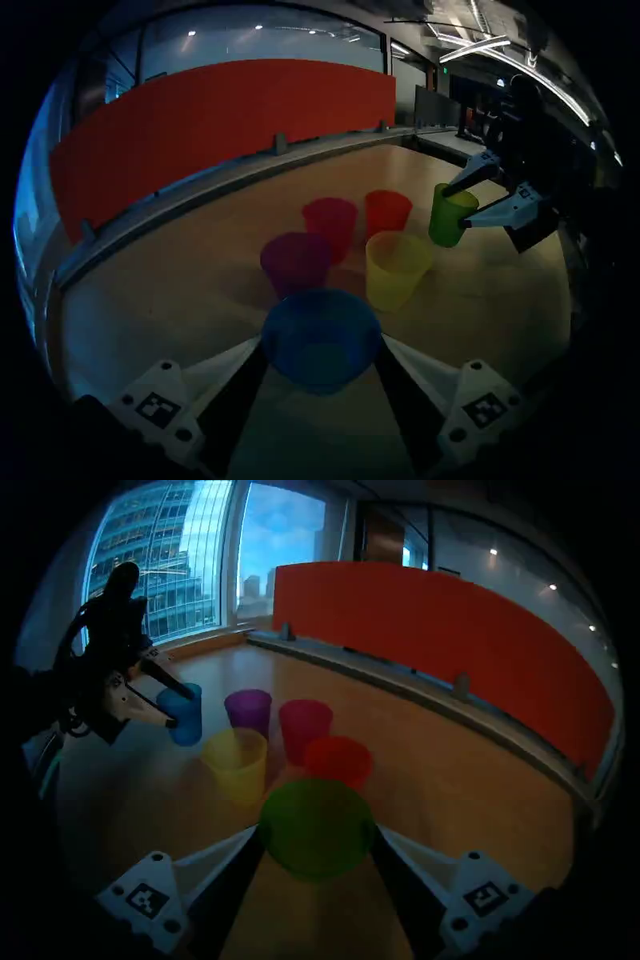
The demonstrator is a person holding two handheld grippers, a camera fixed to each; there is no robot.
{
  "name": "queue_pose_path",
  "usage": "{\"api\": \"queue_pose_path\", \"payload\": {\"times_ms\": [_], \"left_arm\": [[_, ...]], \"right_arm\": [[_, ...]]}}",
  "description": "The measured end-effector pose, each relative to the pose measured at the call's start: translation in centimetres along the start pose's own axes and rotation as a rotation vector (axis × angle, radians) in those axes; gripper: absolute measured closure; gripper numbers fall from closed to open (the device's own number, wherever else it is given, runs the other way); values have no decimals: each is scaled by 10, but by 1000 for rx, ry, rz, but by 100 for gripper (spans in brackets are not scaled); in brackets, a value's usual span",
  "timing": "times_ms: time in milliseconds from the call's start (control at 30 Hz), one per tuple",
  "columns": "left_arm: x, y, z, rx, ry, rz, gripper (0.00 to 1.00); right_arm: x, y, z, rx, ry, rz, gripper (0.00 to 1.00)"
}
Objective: Pour water
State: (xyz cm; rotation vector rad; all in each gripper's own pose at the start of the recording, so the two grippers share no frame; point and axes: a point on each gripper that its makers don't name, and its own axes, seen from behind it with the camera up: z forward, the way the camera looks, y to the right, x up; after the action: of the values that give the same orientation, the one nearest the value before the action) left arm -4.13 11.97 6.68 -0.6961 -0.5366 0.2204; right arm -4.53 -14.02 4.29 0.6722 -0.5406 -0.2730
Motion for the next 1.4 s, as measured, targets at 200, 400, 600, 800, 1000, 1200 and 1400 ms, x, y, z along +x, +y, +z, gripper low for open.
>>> {"api": "queue_pose_path", "payload": {"times_ms": [200,400,600,800,1000,1200,1400], "left_arm": [[16,-2,-16,33,48,2,14],[33,-4,-33,64,99,5,14],[51,-3,-49,93,151,18,14],[65,-2,-64,115,203,22,14],[74,-2,-72,128,239,16,14],[83,-3,-80,141,283,7,14],[94,-6,-89,149,335,-24,14]], "right_arm": [[17,-4,-13,-4,41,-10,8],[34,-8,-25,-6,84,-23,8],[56,-12,-37,-14,140,-33,8],[78,-16,-50,-21,204,-34,8],[96,-19,-62,-23,269,-34,7],[109,-19,-70,-26,318,-34,7],[119,-22,-75,-28,366,-31,7]]}}
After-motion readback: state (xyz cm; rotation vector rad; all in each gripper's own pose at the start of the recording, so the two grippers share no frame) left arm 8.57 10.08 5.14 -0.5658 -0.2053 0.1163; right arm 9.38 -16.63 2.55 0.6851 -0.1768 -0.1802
